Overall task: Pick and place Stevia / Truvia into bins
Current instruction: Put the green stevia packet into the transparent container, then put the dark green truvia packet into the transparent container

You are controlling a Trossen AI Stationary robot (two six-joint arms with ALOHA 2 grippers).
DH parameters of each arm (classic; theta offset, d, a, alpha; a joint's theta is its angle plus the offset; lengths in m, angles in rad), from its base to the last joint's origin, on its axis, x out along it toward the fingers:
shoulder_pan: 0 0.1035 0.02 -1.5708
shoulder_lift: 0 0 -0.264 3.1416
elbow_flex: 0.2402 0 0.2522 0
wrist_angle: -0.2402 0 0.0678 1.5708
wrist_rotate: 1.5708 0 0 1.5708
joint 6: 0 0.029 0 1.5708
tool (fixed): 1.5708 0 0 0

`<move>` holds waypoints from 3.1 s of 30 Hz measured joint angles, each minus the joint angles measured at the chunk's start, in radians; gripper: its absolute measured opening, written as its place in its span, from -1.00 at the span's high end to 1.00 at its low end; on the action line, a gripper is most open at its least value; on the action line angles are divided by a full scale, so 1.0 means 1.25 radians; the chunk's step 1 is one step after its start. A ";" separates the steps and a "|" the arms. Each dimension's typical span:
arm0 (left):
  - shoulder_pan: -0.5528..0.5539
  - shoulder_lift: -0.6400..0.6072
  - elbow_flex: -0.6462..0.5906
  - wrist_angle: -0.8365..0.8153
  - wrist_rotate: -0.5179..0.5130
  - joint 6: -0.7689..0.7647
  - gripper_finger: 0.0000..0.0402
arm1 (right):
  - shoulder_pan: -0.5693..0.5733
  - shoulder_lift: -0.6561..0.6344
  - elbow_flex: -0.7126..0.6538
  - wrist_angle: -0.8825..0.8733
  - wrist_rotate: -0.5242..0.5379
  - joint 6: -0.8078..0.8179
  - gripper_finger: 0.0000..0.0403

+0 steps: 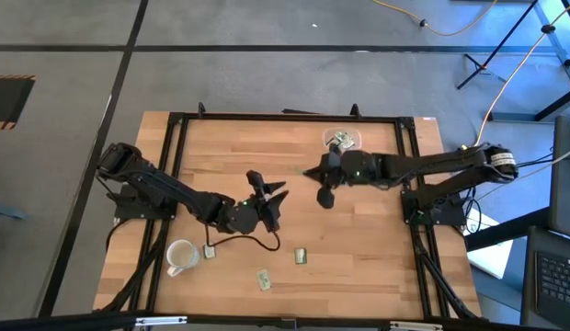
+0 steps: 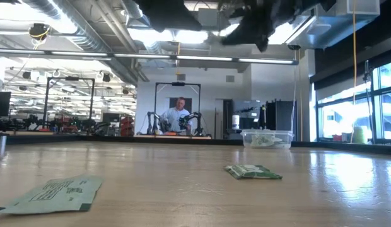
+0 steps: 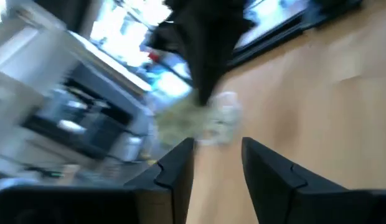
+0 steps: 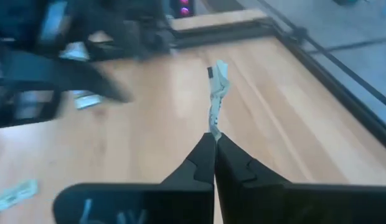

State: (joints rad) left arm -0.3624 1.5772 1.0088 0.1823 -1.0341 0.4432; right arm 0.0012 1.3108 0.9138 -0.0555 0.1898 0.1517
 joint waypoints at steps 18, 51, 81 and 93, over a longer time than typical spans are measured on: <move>0.143 -0.054 -0.003 -0.235 0.682 -0.451 0.52 | -0.497 0.049 0.000 -0.323 -0.229 0.021 1.00; 0.162 -0.054 -0.004 -0.299 0.725 -0.534 0.55 | -0.650 0.221 0.000 -0.315 -0.198 0.057 0.46; -0.078 -0.054 -0.004 -0.749 0.761 -0.819 0.69 | -0.234 -0.046 0.000 -0.319 -0.063 0.001 0.32; -0.127 -0.054 -0.004 -0.912 0.846 -0.996 0.66 | -0.192 -0.046 0.000 -0.269 -0.062 0.025 0.32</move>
State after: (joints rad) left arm -0.5217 1.5097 1.0039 -0.9583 0.0234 -0.8024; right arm -0.2386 1.2537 0.9144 -0.3921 0.1127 0.1831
